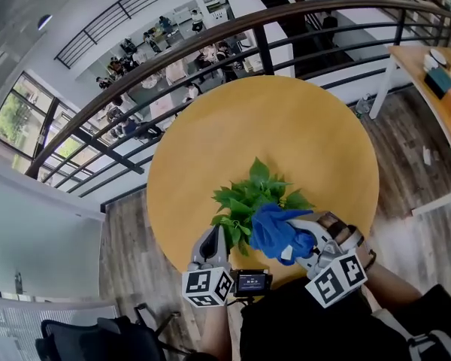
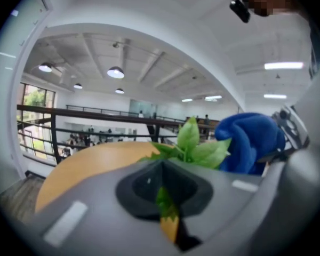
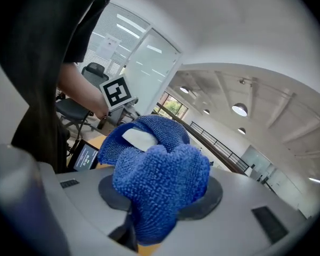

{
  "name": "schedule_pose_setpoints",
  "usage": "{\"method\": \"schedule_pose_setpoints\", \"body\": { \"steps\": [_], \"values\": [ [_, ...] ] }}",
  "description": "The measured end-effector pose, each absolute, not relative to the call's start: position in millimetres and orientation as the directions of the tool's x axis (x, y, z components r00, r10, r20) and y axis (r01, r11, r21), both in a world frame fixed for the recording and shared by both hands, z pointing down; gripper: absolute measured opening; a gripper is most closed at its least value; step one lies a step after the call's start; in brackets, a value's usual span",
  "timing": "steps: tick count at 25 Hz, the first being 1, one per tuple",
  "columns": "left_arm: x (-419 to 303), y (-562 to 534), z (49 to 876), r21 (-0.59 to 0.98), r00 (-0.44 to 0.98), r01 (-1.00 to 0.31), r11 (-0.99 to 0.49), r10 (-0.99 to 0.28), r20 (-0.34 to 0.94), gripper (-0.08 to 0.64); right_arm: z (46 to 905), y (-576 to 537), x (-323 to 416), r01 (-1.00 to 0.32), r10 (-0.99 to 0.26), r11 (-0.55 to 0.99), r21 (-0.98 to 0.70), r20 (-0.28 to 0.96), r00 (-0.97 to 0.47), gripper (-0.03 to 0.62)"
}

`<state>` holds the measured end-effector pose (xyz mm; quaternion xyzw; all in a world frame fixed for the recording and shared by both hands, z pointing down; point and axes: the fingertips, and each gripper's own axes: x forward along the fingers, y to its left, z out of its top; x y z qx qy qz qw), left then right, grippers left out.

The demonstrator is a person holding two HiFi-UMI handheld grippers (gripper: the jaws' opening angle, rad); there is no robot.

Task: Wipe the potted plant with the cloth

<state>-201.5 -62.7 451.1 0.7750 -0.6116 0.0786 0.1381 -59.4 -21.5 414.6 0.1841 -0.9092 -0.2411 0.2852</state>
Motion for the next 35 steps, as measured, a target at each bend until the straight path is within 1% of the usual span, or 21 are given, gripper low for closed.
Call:
{"method": "schedule_pose_setpoints", "body": {
  "steps": [3, 4, 6, 10, 12, 14, 18, 20, 23, 25, 28, 30, 32, 35],
  "values": [
    [-202, -63, 451, 0.123, 0.235, -0.97, -0.208, -0.928, 0.289, -0.002, 421, -2, -47, -0.118, -0.386, 0.852, 0.51, 0.461, -0.799, 0.169],
    [-203, -63, 450, 0.123, 0.234, -0.971, -0.206, -0.928, 0.289, -0.002, 421, 2, -41, -0.116, -0.367, 0.867, 0.485, 0.463, -0.807, 0.17],
    [-202, -62, 449, 0.123, 0.232, -0.971, -0.204, -0.929, 0.289, -0.002, 417, -6, -29, -0.185, -0.395, 0.876, 0.445, 0.444, -0.804, 0.172],
    [-201, -61, 448, 0.119, 0.228, -0.972, -0.202, -0.93, 0.289, -0.001, 400, -52, -18, -0.415, -0.581, 0.796, 0.441, 0.363, -0.728, 0.172],
    [-200, -61, 447, 0.12, 0.225, -0.973, -0.198, -0.931, 0.288, -0.002, 397, -61, -27, -0.462, -0.611, 0.778, 0.426, 0.341, -0.714, 0.172],
    [-199, -60, 446, 0.12, 0.222, -0.973, -0.195, -0.932, 0.288, -0.002, 408, -56, -40, -0.432, -0.589, 0.793, 0.429, 0.363, -0.722, 0.172],
    [-200, -61, 445, 0.114, 0.219, -0.974, -0.194, -0.933, 0.285, -0.001, 457, -28, -42, -0.247, -0.522, 0.819, 0.518, 0.494, -0.695, 0.172],
    [-202, -61, 445, 0.11, 0.218, -0.975, -0.194, -0.933, 0.285, -0.002, 476, -19, -31, -0.201, -0.49, 0.84, 0.503, 0.547, -0.679, 0.172],
    [-202, -61, 446, 0.108, 0.217, -0.975, -0.194, -0.932, 0.289, -0.002, 481, -16, -16, -0.232, -0.472, 0.864, 0.446, 0.561, -0.681, 0.172],
    [-200, -60, 446, 0.11, 0.22, -0.974, -0.196, -0.931, 0.29, -0.002, 463, -17, -13, -0.291, -0.483, 0.864, 0.411, 0.508, -0.713, 0.172],
    [-199, -59, 445, 0.11, 0.221, -0.974, -0.197, -0.931, 0.29, -0.001, 423, -24, -21, -0.383, -0.506, 0.854, 0.352, 0.393, -0.768, 0.172],
    [-199, -58, 444, 0.109, 0.221, -0.974, -0.198, -0.931, 0.29, -0.001, 414, -34, -30, -0.41, -0.531, 0.838, 0.36, 0.363, -0.766, 0.172],
    [-198, -58, 443, 0.108, 0.221, -0.974, -0.198, -0.932, 0.288, -0.002, 423, -42, -41, -0.398, -0.544, 0.827, 0.397, 0.385, -0.745, 0.172],
    [-198, -57, 444, 0.109, 0.217, -0.975, -0.194, -0.934, 0.285, -0.002, 453, -35, -58, -0.299, -0.511, 0.84, 0.452, 0.474, -0.717, 0.172]
  ]
}}
